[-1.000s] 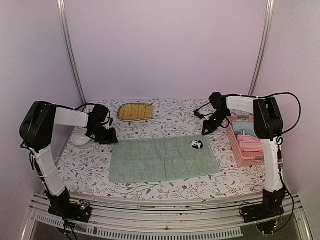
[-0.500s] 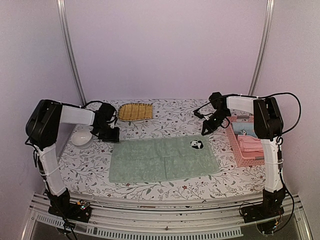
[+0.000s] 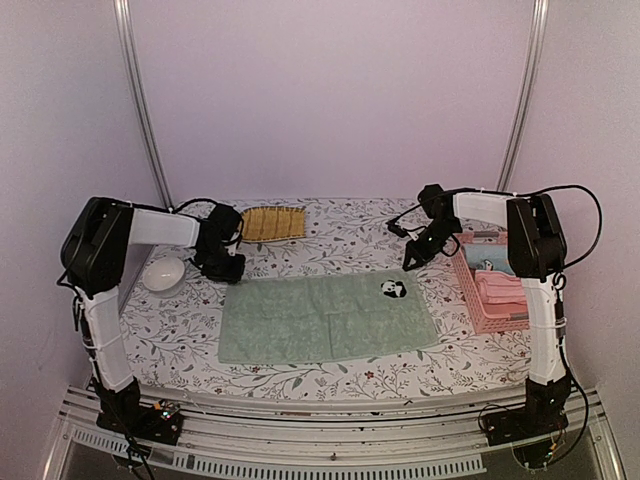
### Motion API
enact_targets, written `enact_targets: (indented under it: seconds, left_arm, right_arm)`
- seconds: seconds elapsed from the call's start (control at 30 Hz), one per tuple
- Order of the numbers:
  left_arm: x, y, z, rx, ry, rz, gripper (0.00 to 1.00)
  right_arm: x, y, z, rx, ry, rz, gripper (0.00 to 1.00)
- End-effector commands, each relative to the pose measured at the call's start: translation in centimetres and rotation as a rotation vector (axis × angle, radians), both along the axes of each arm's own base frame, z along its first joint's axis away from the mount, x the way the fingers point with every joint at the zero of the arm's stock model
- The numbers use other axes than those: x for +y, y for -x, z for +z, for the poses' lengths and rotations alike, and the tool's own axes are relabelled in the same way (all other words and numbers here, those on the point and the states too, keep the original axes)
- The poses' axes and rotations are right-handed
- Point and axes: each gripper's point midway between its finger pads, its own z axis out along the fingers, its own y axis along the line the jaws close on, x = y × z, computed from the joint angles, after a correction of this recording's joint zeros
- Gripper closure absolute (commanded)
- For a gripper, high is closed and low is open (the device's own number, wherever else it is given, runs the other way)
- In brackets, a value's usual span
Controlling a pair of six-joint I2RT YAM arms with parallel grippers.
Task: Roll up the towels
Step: Pick up the towel from the center of the board, then fold the towel at the center of the board.
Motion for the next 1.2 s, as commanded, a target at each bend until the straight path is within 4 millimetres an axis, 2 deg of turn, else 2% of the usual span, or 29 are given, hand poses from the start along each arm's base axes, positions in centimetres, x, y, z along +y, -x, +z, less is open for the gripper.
enact_targets:
  seconds: [0.0, 0.1, 0.2, 0.33, 0.4, 0.63, 0.83, 1.0, 1.17]
  left_arm:
    - [1.0, 3.0, -4.3, 0.144, -0.067, -0.013, 0.90]
    - [0.8, 2.9, -4.1, 0.129, -0.052, -0.019, 0.99]
    - [0.4, 2.4, -3.1, 0.099, -0.027, -0.020, 1.00]
    - [-0.2, 1.3, -0.7, 0.025, 0.008, -0.019, 1.00]
    - [-0.5, 0.6, 1.4, -0.032, 0.032, -0.022, 1.00]
    - [-0.8, -1.0, 6.5, -0.176, 0.086, -0.015, 1.00]
    - [-1.0, -1.5, 9.6, -0.253, 0.137, -0.015, 1.00]
    - [-1.0, -1.0, 10.7, -0.269, 0.163, -0.011, 1.00]
    - [-0.6, 0.1, 10.2, -0.256, 0.174, -0.009, 1.00]
  right_arm:
    - [-0.2, -0.3, -0.5, 0.008, -0.003, -0.002, 0.96]
    - [-0.4, -0.5, -0.4, 0.006, -0.006, -0.008, 0.96]
    - [-0.4, -0.5, -0.2, 0.005, -0.010, -0.009, 0.96]
    - [-0.7, -1.0, 0.5, -0.015, -0.012, -0.015, 0.97]
    - [-0.8, -1.4, 1.3, -0.034, -0.017, -0.018, 0.97]
    - [-2.0, -3.4, 3.8, -0.104, -0.011, -0.057, 0.97]
    - [-3.0, -4.8, 6.4, -0.160, -0.032, -0.082, 0.97]
    - [-3.4, -5.0, 8.6, -0.199, -0.083, -0.090, 0.97]
    - [-2.9, -3.4, 9.7, -0.220, -0.140, -0.045, 0.97]
